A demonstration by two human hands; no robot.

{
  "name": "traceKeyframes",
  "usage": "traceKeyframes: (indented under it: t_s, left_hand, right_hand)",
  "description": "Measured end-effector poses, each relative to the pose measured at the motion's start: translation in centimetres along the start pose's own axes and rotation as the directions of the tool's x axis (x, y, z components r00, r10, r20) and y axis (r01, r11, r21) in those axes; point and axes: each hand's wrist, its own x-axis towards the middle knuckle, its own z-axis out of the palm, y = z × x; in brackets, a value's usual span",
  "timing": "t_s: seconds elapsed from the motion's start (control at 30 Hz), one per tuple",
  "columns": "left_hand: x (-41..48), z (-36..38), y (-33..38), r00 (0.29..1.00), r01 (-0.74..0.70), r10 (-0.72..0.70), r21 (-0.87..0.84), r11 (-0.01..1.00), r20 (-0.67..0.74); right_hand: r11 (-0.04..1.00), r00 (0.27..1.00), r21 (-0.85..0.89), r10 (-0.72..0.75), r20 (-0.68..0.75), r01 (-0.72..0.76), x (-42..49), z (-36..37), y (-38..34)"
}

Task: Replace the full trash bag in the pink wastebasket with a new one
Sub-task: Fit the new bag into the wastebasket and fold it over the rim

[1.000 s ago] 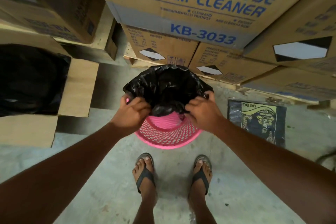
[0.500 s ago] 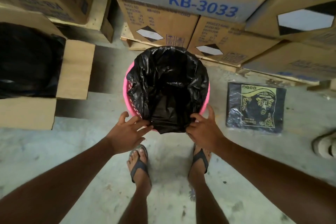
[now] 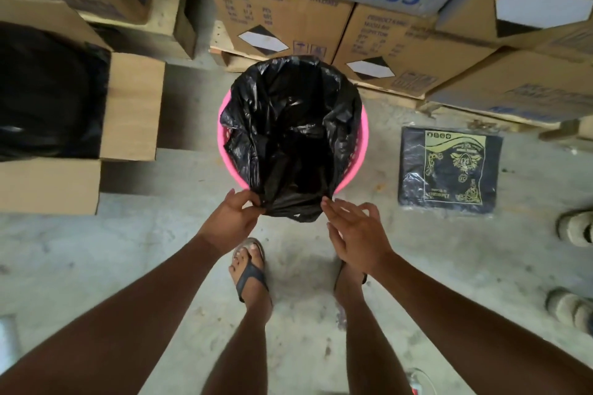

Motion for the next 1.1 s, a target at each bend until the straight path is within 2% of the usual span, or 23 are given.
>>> traceKeyframes:
  t_s: [0.07,0.13,0.2,0.23,0.27,0.3,0.33,0.37,0.4,0.43,0.47,0.53,0.6,0.67,0.7,0.73,0.77,0.83,0.87,0.9,0.93,1.0,1.1]
  left_hand:
    - [-0.6,0.0,-0.2,0.999,0.043,-0.047,0.119,0.992,0.024]
    - [-1.3,0.4,-0.5,0.982,0.094,-0.124,0.201,0.975,0.141]
    - [-2.0,1.1,-0.4,0.929,0.196,-0.222,0.117,0.974,0.296]
    - [-2.0,1.4,-0.2,0.904,0.314,-0.292,-0.024,0.949,0.313]
    - [-1.8,1.5,0.1,0.872,0.457,-0.394,-0.196,0.867,0.29]
    - [-1.2,1.4,0.5,0.81,0.586,-0.535,-0.383,0.714,0.241]
    - [-0.5,1.0,0.9,0.697,0.659,-0.687,-0.565,0.497,0.208]
    - [0.0,0.6,1.1,0.552,0.665,-0.8,-0.703,0.252,0.235]
    - [0.4,0.5,1.1,0.425,0.626,-0.862,-0.777,0.06,0.276]
    - [0.6,0.4,0.9,0.335,0.597,-0.896,-0.801,-0.039,0.293]
    - [0.7,0.4,0.7,0.279,0.606,-0.915,-0.793,-0.069,0.293]
    - [0.6,0.7,0.5,0.236,0.674,-0.923,-0.735,-0.07,0.304]
    - [0.7,1.2,0.2,0.239,0.704,-0.887,-0.7,-0.122,0.394]
    - [1.0,1.1,0.0,0.252,0.686,-0.816,-0.691,-0.228,0.519]
    - [1.2,0.9,0.0,0.254,0.676,-0.811,-0.696,-0.241,0.527]
    - [1.6,0.5,0.0,0.262,0.665,-0.85,-0.724,-0.184,0.457]
    - [2.0,0.0,0.0,0.288,0.652,-0.909,-0.757,-0.043,0.3]
    - [3.2,-1.2,0.1,0.405,0.612,-0.909,-0.711,0.346,-0.094]
    - [4.2,-1.7,0.1,0.459,0.601,-0.862,-0.639,0.479,-0.215]
    - [5.4,-2.1,0.0,0.486,0.606,-0.831,-0.581,0.543,-0.269]
    - [6.7,-2.4,-0.2,0.484,0.627,-0.831,-0.553,0.549,-0.275]
    - [9.4,-2.6,-1.0,0.423,0.681,-0.88,-0.566,0.465,-0.215]
    - [11.7,-2.3,-3.4,0.37,0.722,-0.917,-0.575,0.385,-0.149]
  right_hand:
    - [0.999,0.999,-0.053,0.008,0.031,-0.007,0.2,0.3,-0.1]
    - [0.995,0.996,-0.101,0.02,0.089,-0.011,0.2,0.6,0.0]
    - [0.993,0.976,-0.117,0.054,0.211,-0.03,-0.1,0.7,0.0]
    - [0.992,0.952,-0.116,0.09,0.294,-0.058,-0.1,0.7,-0.1]
    - [0.989,0.919,-0.109,0.13,0.373,-0.096,-0.2,0.9,-0.1]
    - [0.987,0.896,-0.094,0.16,0.414,-0.133,-0.2,1.0,-0.1]
    - [0.984,0.898,-0.065,0.18,0.401,-0.167,0.0,1.0,-0.3]
    - [0.98,0.917,-0.016,0.19,0.351,-0.197,0.2,0.8,-0.5]
    - [0.976,0.946,0.067,0.182,0.269,-0.207,0.6,0.6,-0.9]
    - [0.97,0.973,0.159,0.156,0.169,-0.183,0.9,0.3,-1.4]
    - [0.967,0.991,0.218,0.12,0.056,-0.129,1.2,0.1,-1.9]
    - [0.98,0.993,0.199,0.048,-0.109,-0.025,2.1,-0.3,-2.7]
    - [0.989,0.988,0.139,-0.018,-0.151,0.04,3.2,-0.7,-2.9]
    - [0.987,0.98,0.142,-0.041,-0.193,0.069,4.7,-1.1,-2.7]
    - [0.984,0.973,0.155,-0.052,-0.224,0.088,5.7,-1.4,-2.7]
    - [0.981,0.964,0.162,-0.063,-0.258,0.107,6.8,-1.8,-2.7]
    - [0.98,0.956,0.161,-0.071,-0.286,0.12,8.3,-2.3,-2.7]
    - [0.981,0.947,0.153,-0.068,-0.315,0.121,11.9,-3.5,-3.0]
    - [0.981,0.946,0.153,-0.068,-0.318,0.122,13.9,-4.2,-3.1]
    - [0.979,0.947,0.155,-0.076,-0.311,0.13,16.1,-4.8,-3.2]
    - [0.978,0.952,0.155,-0.091,-0.293,0.141,18.3,-5.4,-3.2]
    - [0.978,0.965,0.126,-0.137,-0.226,0.169,22.8,-6.3,-3.3]
    - [0.968,0.968,0.034,-0.249,-0.028,0.25,28.3,-6.7,-3.8]
